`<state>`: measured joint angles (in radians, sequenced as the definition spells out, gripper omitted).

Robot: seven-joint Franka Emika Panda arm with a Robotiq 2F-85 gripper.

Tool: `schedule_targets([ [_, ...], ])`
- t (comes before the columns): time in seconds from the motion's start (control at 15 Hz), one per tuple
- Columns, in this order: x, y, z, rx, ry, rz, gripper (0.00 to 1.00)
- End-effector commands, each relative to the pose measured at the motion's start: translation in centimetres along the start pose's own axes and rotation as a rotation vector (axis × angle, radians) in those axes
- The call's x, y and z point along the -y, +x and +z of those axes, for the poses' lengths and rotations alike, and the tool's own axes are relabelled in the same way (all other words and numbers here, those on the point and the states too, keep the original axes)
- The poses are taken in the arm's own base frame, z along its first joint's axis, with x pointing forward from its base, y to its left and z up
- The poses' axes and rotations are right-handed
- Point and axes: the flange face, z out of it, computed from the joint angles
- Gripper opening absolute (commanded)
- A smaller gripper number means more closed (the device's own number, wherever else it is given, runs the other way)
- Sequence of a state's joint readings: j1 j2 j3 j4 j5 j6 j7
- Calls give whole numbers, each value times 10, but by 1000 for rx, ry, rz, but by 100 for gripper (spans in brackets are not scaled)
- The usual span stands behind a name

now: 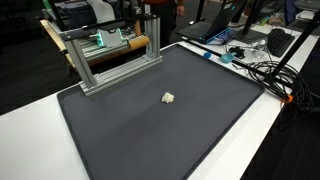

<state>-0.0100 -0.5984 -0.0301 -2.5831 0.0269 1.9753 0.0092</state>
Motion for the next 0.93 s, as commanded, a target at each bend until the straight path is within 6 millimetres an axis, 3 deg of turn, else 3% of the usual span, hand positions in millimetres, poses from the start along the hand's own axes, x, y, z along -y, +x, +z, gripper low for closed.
schedule_targets([
  [0.0,6,-3,-7,5,0,8,21],
  [0.07,7,-2,-4,11,-1,7,28],
  [0.13,8,-1,0,8,2,12,71],
  [0.2,8,0,2,6,13,15,72],
  [0.4,11,2,5,-8,37,30,93],
  [0.47,12,2,5,-6,37,33,96],
  [0.6,12,2,7,-3,32,35,91],
  [0.87,10,4,11,3,31,41,67],
])
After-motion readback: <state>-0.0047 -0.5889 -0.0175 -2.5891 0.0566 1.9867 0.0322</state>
